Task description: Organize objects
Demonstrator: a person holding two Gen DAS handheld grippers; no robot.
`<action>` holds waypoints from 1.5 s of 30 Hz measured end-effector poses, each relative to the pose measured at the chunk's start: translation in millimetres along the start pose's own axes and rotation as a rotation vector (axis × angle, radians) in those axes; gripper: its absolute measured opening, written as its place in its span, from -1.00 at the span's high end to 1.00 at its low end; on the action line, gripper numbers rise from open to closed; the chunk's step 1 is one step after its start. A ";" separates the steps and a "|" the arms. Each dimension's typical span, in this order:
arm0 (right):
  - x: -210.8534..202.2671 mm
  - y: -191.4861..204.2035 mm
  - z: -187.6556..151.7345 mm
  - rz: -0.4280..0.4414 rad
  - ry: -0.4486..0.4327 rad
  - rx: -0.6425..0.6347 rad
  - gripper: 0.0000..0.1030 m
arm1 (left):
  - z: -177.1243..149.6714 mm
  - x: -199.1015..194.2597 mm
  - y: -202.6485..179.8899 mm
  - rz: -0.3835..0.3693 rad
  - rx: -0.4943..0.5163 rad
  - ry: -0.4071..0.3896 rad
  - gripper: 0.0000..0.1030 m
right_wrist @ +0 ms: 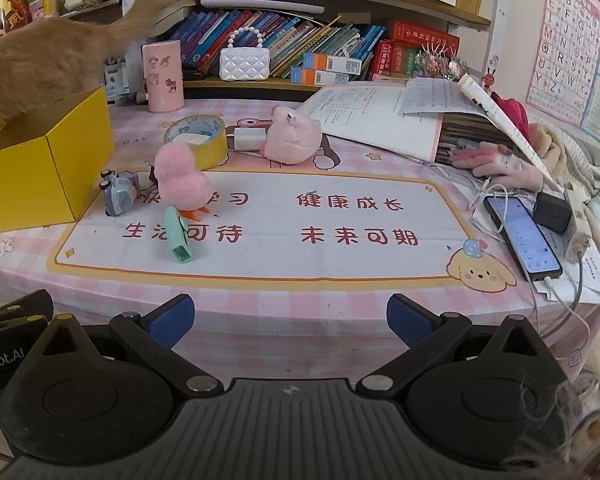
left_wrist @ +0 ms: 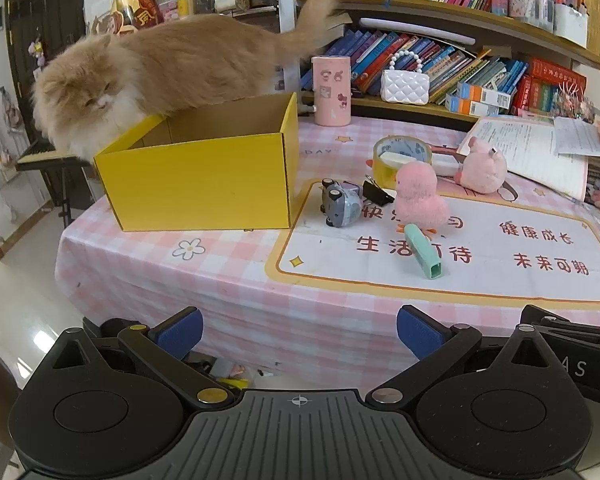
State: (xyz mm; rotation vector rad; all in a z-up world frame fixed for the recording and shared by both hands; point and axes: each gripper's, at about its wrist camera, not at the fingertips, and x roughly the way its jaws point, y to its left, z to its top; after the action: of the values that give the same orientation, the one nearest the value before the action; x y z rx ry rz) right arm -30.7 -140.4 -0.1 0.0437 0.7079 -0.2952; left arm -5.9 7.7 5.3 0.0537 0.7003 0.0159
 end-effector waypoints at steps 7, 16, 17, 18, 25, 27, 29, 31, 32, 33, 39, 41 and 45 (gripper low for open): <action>-1.7 0.4 -1.3 0.003 0.002 0.008 -1.00 | -0.7 0.7 5.7 -0.028 -0.018 0.000 -1.00; -1.3 1.5 -1.4 -0.003 0.009 0.021 -0.98 | -1.1 2.8 5.9 -0.068 -0.009 0.006 -1.00; -1.0 1.4 -1.1 -0.003 0.009 0.022 -0.98 | -0.7 3.1 6.4 -0.069 -0.011 0.008 -1.00; -1.1 1.5 -1.0 -0.004 0.007 0.020 -0.98 | -0.5 3.1 6.4 -0.068 -0.011 0.008 -1.00; -2.2 5.3 -0.8 -0.019 0.000 0.006 -0.98 | -0.6 3.5 7.0 -0.056 -0.003 0.006 -1.00; -3.3 6.9 -0.7 -0.024 -0.006 0.000 -0.98 | -0.4 4.1 7.9 -0.055 -0.005 0.005 -1.00; -3.6 7.7 -1.0 -0.022 -0.008 0.001 -0.98 | -0.7 5.1 9.3 -0.054 -0.009 0.009 -1.00; -3.4 8.1 -1.0 -0.019 -0.006 0.002 -0.98 | -0.7 5.1 9.9 -0.053 -0.009 0.010 -1.00; -3.2 8.6 -1.1 -0.019 -0.006 0.001 -0.98 | -1.2 4.6 10.2 -0.052 -0.005 0.007 -1.00; -3.2 9.3 -1.2 -0.019 -0.005 -0.001 -0.99 | -1.3 4.5 10.3 -0.050 -0.002 0.006 -1.00; -2.5 12.0 -1.8 -0.035 0.001 -0.011 -1.00 | -1.9 7.4 12.4 -0.057 -0.008 0.019 -1.00; -2.2 12.6 -2.2 -0.036 0.003 -0.009 -1.00 | -1.8 7.6 12.9 -0.055 -0.002 0.016 -1.00; -2.7 14.5 -3.3 -0.040 0.006 -0.005 -1.00 | -2.4 7.5 14.7 -0.067 0.006 0.017 -1.00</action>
State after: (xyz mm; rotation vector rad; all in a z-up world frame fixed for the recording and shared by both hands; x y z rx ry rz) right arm -30.7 -125.4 -1.7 0.0260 0.7159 -0.3318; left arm -1.7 22.7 -0.5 0.0359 0.7186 -0.0499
